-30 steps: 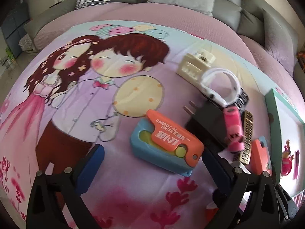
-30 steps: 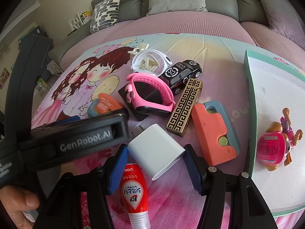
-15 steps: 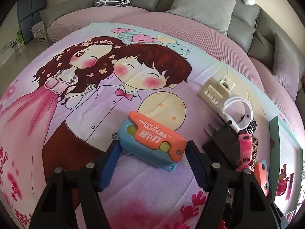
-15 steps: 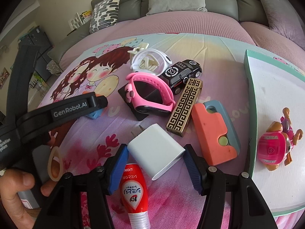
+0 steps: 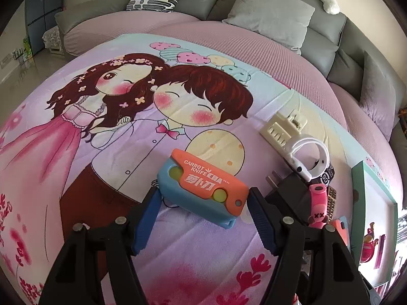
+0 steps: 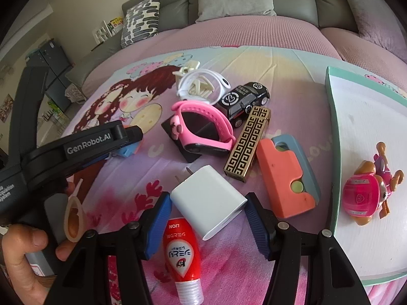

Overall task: Organize rigid objects
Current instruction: 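Grasp the white charger with the right tool while the left tool grasps the carrot knife toy, then carry the charger and carrot knife toy into the tray and open both tools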

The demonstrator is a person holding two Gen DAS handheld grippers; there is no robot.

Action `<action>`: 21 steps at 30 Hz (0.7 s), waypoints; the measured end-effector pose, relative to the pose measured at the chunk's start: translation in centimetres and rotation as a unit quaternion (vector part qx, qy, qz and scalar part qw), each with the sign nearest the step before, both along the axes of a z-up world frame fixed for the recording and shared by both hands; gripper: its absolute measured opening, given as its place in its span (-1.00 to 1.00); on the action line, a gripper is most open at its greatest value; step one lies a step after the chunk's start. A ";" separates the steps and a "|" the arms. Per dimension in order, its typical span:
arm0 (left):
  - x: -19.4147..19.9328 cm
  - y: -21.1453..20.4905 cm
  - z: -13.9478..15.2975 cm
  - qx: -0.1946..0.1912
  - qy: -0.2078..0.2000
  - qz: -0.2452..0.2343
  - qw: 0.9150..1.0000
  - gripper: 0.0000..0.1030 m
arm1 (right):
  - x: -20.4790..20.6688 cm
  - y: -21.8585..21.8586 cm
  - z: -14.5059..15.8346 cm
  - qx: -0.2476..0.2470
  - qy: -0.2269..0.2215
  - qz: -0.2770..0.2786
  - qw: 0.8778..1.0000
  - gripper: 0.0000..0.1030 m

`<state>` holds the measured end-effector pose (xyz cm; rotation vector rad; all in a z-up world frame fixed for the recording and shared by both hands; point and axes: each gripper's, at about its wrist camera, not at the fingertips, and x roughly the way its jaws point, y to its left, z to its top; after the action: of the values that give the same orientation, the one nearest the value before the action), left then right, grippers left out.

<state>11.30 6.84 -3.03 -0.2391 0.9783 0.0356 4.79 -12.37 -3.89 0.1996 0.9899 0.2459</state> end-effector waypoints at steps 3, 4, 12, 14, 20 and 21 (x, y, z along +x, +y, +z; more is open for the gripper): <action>-0.3 0.2 0.9 -0.003 -0.011 0.001 1.000 0.38 | -0.4 0.0 1.0 0.004 -0.016 0.001 1.000 0.21; -0.5 0.2 1.3 -0.004 -0.017 0.001 1.000 0.38 | -0.6 0.0 1.4 0.005 -0.022 0.000 1.000 0.21; -1.9 -0.3 4.4 -0.010 -0.058 -0.005 0.998 0.38 | -1.4 -0.8 3.9 -0.011 -0.065 -0.019 0.998 0.21; -2.0 -0.8 4.9 -0.012 -0.064 -0.010 0.998 0.38 | -1.5 -1.3 4.2 -0.021 -0.068 -0.029 0.997 0.21; -2.6 -3.4 6.2 -0.012 -0.083 -0.045 0.995 0.38 | -2.0 -4.6 5.2 -0.040 -0.080 -0.075 0.993 0.21; -2.7 -3.9 6.4 -0.012 -0.085 -0.050 0.995 0.38 | -2.0 -5.2 5.4 -0.044 -0.081 -0.086 0.992 0.21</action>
<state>8.63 2.92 3.39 -0.2111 0.8194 -0.0869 2.79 -17.61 1.49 0.1811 0.8152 0.0595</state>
